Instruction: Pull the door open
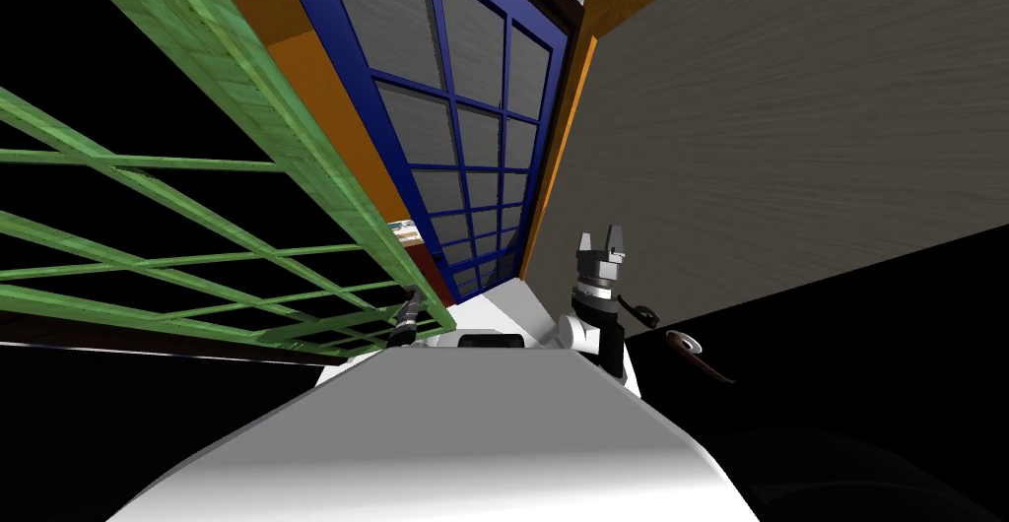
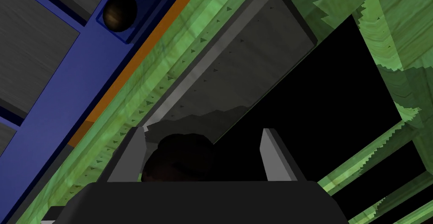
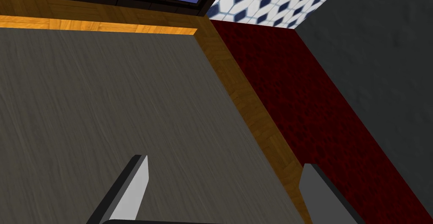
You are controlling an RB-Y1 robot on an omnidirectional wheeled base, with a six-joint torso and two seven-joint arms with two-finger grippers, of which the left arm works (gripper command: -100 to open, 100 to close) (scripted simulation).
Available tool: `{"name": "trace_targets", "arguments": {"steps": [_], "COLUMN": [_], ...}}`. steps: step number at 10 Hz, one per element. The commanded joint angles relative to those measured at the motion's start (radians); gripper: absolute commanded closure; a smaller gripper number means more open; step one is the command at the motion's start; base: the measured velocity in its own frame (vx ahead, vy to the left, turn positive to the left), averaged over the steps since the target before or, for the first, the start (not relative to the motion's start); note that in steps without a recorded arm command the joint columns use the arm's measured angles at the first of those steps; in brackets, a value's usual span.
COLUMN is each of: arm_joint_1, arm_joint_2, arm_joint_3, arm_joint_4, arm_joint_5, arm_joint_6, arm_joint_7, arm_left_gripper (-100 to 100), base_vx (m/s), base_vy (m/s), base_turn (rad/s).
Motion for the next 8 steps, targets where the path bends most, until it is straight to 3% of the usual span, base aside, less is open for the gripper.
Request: {"name": "trace_targets", "arguments": {"steps": [1, 5, 7, 8], "arm_joint_1": [0.036, 0.024, 0.024, 0.019], "arm_joint_2": [0.000, 0.010, 0.010, 0.013], "arm_joint_3": [0.009, -0.018, -0.018, -0.027], "arm_joint_4": [-0.050, -0.036, -0.036, -0.030], "arm_joint_5": [0.004, 0.022, 0.022, 0.029], "arm_joint_6": [0.024, 0.016, 0.016, 0.013], "arm_joint_7": [0.007, 0.110, 0.128, 0.169], "arm_left_gripper": [100, 100, 100, 100], "base_vx": [0.013, -0.030, -0.027, -0.016], "base_vy": [0.008, 0.010, 0.002, 0.007], "base_turn": [0.021, -0.028, -0.016, -0.027]}}
